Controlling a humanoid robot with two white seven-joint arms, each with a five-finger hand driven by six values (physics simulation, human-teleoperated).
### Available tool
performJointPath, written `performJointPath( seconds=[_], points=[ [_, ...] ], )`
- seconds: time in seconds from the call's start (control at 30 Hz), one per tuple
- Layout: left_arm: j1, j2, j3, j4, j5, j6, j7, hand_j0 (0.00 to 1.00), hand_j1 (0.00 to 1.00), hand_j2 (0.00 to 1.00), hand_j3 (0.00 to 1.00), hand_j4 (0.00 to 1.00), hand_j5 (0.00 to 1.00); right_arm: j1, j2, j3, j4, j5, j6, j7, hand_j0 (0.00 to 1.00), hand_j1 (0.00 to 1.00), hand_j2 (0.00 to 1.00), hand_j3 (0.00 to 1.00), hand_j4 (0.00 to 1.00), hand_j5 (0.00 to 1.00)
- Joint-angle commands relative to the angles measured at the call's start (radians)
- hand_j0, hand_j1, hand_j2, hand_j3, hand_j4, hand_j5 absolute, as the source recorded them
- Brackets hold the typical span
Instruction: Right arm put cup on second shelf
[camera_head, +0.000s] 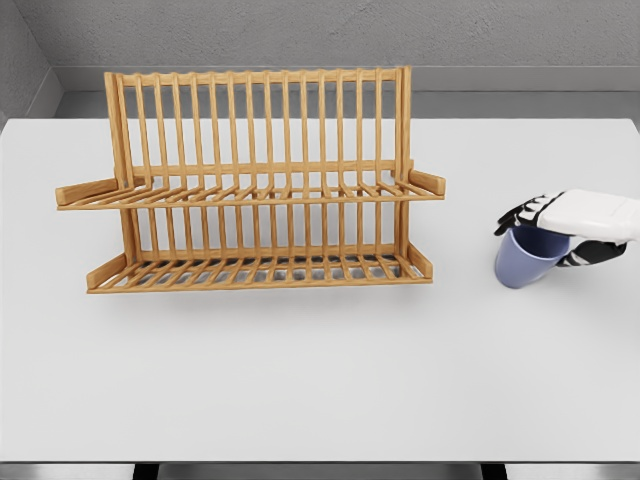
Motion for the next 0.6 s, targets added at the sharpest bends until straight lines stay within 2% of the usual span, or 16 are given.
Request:
performJointPath(
  seconds=[0.0, 0.57],
  points=[
    [0.0, 0.0, 0.0, -0.001, 0.0, 0.0, 0.0, 1.0, 1.0, 1.0, 1.0, 1.0, 1.0, 0.0, 0.0, 0.007, -0.002, -0.003, 0.0, 0.002, 0.6, 0.6, 0.6, 0.6, 0.6, 0.6],
    [0.0, 0.0, 0.0, 0.0, 0.0, 0.0, 0.0, 1.0, 1.0, 1.0, 1.0, 1.0, 1.0, -0.063, -0.011, -0.024, -0.009, 0.0, 0.0, 0.002, 0.6, 0.6, 0.6, 0.6, 0.6, 0.6]
  ],
)
